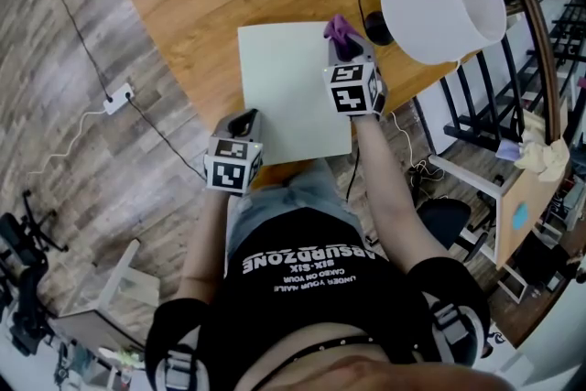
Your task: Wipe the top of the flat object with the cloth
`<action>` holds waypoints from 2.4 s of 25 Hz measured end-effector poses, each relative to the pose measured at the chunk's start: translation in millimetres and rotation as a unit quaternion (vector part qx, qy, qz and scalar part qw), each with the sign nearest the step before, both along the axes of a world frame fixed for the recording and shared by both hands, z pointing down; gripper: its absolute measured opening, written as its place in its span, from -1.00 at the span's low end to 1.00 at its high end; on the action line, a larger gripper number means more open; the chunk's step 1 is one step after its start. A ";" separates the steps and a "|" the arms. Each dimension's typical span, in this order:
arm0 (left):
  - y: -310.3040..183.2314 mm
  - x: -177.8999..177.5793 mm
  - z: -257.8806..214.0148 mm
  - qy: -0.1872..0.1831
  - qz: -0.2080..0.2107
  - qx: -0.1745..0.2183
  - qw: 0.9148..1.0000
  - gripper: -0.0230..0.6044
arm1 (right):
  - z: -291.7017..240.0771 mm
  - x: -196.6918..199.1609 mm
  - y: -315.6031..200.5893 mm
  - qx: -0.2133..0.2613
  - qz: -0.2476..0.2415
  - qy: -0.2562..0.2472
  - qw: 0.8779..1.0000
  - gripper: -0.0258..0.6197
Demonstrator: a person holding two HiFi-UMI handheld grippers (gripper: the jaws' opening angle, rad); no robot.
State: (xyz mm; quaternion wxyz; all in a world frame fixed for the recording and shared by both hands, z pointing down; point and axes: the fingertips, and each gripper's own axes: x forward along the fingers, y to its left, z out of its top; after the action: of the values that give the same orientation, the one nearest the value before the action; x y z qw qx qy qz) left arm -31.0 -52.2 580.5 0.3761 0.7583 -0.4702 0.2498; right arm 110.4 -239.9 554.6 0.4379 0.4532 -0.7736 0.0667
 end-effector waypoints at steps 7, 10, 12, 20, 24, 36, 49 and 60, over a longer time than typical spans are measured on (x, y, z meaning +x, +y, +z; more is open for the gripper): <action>-0.3 -0.4 2.2 -0.003 0.002 -0.001 1.000 -0.87 | 1.4 -20.2 4.1 -0.006 -0.015 -0.006 1.000 -0.65; -1.0 -1.3 3.4 -0.001 0.001 -0.001 1.000 -0.87 | 3.5 -32.6 5.6 -0.010 -0.023 -0.010 1.000 -0.65; -1.1 -2.1 4.3 0.003 -0.001 -0.001 1.000 -0.87 | 5.1 -41.6 6.9 -0.011 -0.028 -0.013 0.999 -0.65; -0.9 -0.5 3.2 0.006 -0.004 0.001 1.000 -0.87 | 4.2 -73.3 12.3 -0.017 -0.055 -0.022 0.998 -0.65; -2.3 0.4 3.0 0.009 -0.004 -0.001 1.000 -0.87 | 2.7 -88.5 13.6 -0.019 -0.073 -0.026 0.997 -0.65; -2.5 1.7 1.7 0.014 -0.009 0.000 1.000 -0.87 | 3.4 -139.7 28.8 -0.018 -0.162 -0.032 0.986 -0.65; -2.6 0.5 3.6 0.015 -0.005 -0.004 1.000 -0.87 | 5.7 -182.4 56.1 -0.003 -0.290 -0.015 0.957 -0.65; -2.8 -1.0 6.5 0.026 -0.018 -0.007 0.999 -0.87 | 9.5 -185.4 77.0 -0.008 -0.356 -0.007 0.934 -0.65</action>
State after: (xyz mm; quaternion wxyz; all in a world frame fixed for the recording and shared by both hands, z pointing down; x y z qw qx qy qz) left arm -32.0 -55.0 587.0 0.3981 0.7531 -0.4722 0.2265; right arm -75.0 -162.9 564.1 0.4310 0.1440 -0.8868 -0.0836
